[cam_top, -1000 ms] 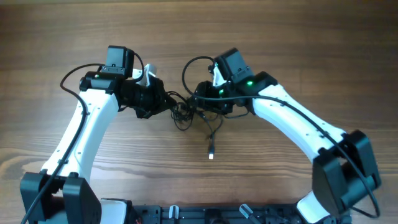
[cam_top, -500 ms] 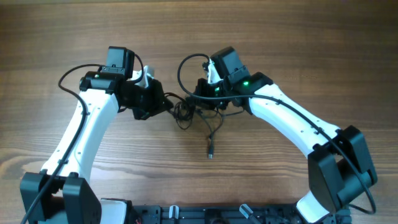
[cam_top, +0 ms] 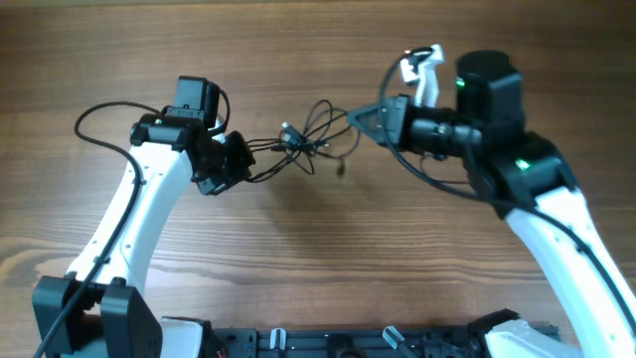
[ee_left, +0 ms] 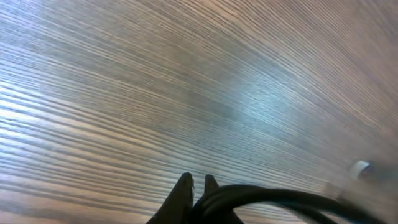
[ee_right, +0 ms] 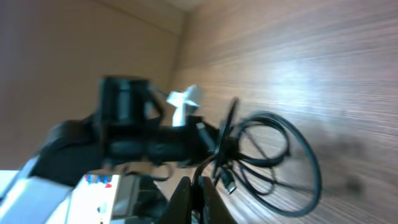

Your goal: Untangle cables

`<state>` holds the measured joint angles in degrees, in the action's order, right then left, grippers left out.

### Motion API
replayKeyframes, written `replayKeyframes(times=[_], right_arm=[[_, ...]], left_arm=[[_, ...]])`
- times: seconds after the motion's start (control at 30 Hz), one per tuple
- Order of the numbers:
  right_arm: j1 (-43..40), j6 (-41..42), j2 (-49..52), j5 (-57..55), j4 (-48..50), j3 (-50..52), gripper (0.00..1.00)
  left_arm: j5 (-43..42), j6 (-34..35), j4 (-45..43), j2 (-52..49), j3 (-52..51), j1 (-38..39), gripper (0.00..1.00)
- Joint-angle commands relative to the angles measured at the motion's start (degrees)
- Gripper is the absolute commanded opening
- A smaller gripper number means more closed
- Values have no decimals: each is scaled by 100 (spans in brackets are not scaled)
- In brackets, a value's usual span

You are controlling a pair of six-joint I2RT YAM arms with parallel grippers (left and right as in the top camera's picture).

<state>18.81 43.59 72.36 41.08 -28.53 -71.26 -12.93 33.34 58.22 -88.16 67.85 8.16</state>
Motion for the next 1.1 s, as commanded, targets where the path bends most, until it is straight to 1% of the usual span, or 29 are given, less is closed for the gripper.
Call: replayKeyframes(times=[0.0,0.17,0.3,0.33,0.4,0.43,0.53,0.6,0.7,0.83,0.97,1.0,1.07], right_arm=[[-293,273,-542,352,79,-42,4],[-293,442,-522,1137,116,-39,4],[-293,96,-382,1130,7,-39,5],[-291,-2,-334,1012,-136,-39,7],[-289,-63,-221,474,-595,-39,19],[-280,-79,-142,136,-879,-39,28],[-157,-256,142,-540,-1449,-39,44],[9,-452,417,-658,-1633,-39,55],[356,-621,901,-706,-1650,-39,74],[815,-614,1670,-935,-1561,-39,86],[1180,-678,2457,-935,-1298,-39,86],[1239,-664,2594,-935,-1274,-39,83],[1338,-629,2839,-935,-1237,-39,64]], left_arm=[[573,234,55,-26,-48,-114,9],[573,234,55,-26,-48,-114,9],[319,238,50,-26,-48,-114,9],[168,227,48,-26,-48,-114,8],[-188,138,11,-26,-48,-114,6],[-472,-20,-46,-26,-48,-114,6],[-984,-254,-190,-26,-48,-114,5],[-1003,-245,-254,-26,-48,-114,5],[-1003,-243,-269,-26,-48,-114,4],[-1001,-245,-247,-26,-48,-114,4],[-999,-245,-249,-26,-48,-114,5],[-999,-245,-249,-26,-48,-114,5],[-999,-245,-247,-26,-48,-114,5]])
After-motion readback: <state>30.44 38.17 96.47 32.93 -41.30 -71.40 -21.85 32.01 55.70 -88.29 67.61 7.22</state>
